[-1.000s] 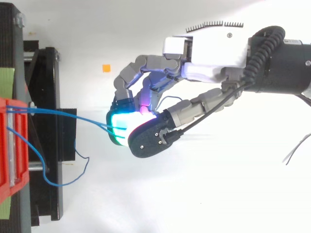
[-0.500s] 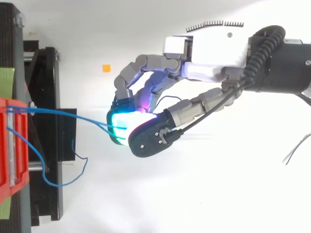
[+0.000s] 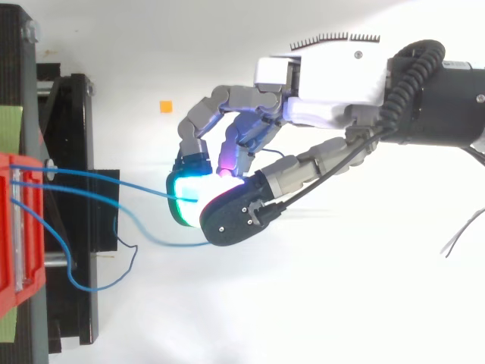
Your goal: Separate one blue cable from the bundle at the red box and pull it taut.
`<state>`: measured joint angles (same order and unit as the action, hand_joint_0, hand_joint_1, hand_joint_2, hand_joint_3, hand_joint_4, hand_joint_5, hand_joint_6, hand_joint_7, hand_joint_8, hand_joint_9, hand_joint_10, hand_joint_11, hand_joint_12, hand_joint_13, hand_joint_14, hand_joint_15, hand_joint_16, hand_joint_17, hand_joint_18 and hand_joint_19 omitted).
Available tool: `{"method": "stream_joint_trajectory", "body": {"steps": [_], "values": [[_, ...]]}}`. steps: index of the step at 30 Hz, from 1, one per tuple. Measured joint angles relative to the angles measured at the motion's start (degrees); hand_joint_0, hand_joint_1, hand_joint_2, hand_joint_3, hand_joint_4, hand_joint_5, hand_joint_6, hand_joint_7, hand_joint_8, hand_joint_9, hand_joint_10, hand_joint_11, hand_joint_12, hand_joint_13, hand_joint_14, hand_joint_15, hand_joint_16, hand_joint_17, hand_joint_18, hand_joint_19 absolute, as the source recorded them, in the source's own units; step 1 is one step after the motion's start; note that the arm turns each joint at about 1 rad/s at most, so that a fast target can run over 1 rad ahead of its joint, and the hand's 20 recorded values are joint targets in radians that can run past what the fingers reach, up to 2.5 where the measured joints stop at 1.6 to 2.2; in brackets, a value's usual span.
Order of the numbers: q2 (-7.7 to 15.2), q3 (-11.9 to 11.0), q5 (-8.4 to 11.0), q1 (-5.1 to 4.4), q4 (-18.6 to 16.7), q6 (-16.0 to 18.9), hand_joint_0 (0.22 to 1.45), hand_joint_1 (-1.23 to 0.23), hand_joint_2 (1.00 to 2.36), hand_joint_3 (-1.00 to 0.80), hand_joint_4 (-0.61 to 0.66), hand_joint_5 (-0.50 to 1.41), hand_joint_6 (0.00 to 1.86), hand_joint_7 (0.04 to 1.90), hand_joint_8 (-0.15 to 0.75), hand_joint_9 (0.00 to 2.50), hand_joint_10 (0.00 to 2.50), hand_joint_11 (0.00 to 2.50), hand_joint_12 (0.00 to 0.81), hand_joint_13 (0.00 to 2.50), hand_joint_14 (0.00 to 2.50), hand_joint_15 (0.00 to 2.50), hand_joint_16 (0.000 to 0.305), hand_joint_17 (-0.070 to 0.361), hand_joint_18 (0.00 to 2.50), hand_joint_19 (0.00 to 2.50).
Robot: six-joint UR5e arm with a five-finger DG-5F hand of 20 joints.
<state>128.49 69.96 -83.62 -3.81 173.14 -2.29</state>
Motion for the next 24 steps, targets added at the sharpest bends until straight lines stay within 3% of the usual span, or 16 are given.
{"method": "stream_joint_trajectory", "body": {"steps": [6, 10, 24], "values": [[0.0, 0.0, -0.03, -0.02, 0.0, -0.1, 0.66, -0.88, 1.01, -0.13, -0.26, -0.12, 0.94, 1.02, 0.273, 0.65, 0.82, 1.03, 0.321, 0.95, 0.34, 1.31, 0.037, 0.084, 0.67, 0.91], [0.0, 0.0, -0.05, -0.01, 0.0, -0.2, 0.66, -0.88, 1.01, -0.13, -0.26, -0.12, 0.94, 1.03, 0.274, 0.65, 0.82, 1.03, 0.320, 0.95, 0.39, 1.30, 0.038, 0.085, 0.69, 0.92], [-0.5, 0.0, 0.06, -0.05, 0.6, -0.6, 0.66, -0.88, 1.01, -0.13, -0.27, -0.12, 0.93, 1.04, 0.277, 0.68, 0.80, 1.03, 0.326, 0.98, 0.19, 1.35, 0.038, 0.086, 0.71, 0.90]]}}
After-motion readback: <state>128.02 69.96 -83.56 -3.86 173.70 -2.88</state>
